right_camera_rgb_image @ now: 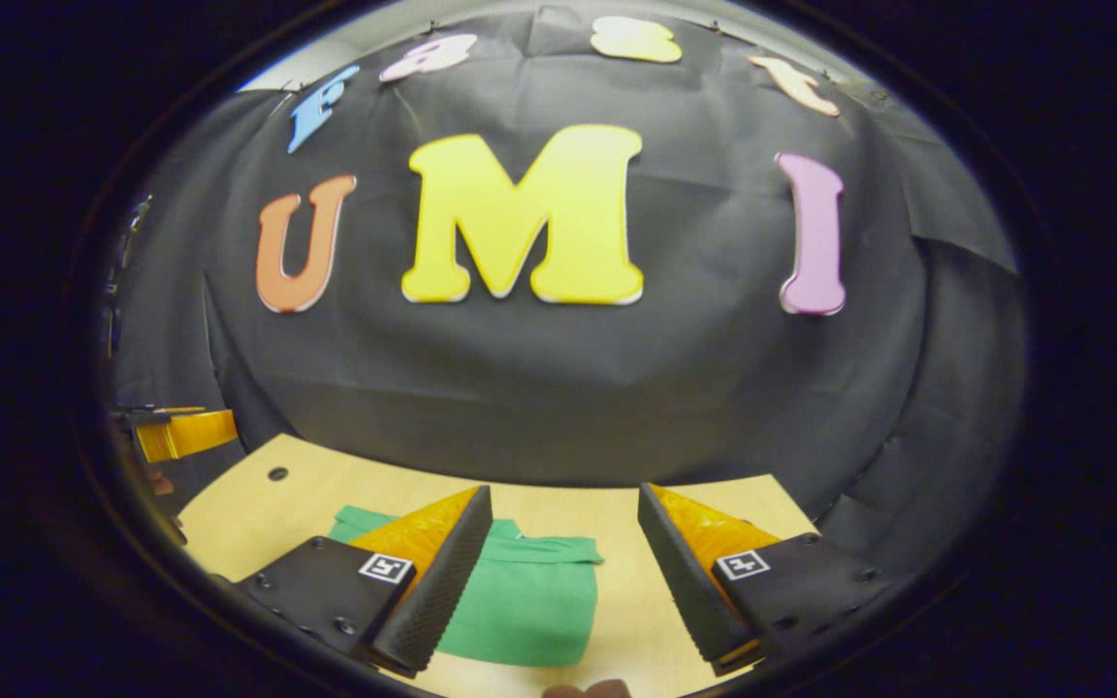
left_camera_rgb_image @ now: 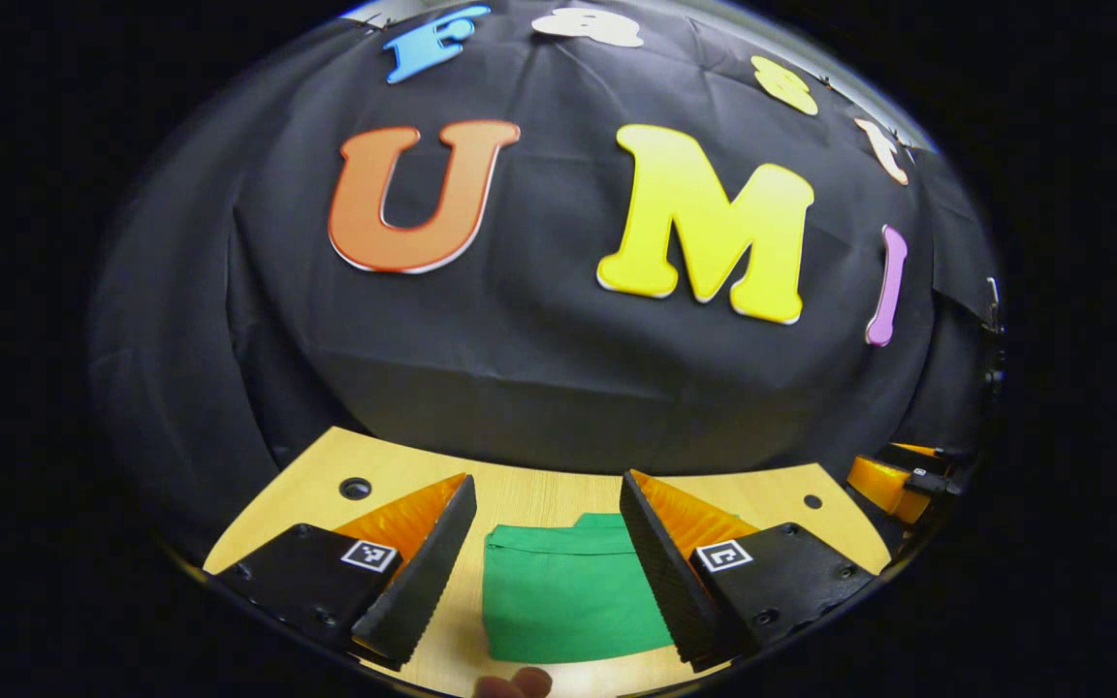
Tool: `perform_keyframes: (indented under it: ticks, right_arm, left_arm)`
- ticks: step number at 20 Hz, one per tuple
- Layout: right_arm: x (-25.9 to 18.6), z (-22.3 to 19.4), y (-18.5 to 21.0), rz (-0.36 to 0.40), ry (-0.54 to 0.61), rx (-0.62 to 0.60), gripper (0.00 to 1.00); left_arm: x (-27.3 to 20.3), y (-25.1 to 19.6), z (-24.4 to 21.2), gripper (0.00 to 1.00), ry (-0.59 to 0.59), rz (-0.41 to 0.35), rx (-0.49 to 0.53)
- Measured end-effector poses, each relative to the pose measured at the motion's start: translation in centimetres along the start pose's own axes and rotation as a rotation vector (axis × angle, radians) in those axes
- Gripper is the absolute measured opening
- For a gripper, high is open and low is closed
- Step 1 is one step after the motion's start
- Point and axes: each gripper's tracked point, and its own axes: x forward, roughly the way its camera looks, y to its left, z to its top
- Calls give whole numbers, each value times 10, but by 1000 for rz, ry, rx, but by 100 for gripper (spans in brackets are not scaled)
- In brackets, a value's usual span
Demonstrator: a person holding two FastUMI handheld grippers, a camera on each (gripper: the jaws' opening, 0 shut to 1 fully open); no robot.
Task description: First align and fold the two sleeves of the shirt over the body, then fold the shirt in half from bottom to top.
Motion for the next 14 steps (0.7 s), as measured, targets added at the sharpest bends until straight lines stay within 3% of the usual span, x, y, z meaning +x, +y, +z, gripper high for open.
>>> perform_keyframes:
  ticks: [2,3,7,14]
  right_arm:
    - [-43,16,2,-10,-47,6,97]
    - [-66,19,1,-25,-75,13,93]
    - [-141,31,10,-46,-148,27,93]
    - [-214,69,20,-65,-296,-49,93]
  left_arm:
    - [-38,-16,12,96,-31,-23,-36]
    - [-58,-22,14,97,-43,-33,-33]
    - [-121,-41,34,97,-124,-35,31]
    - [-194,-74,49,97,-207,-60,58]
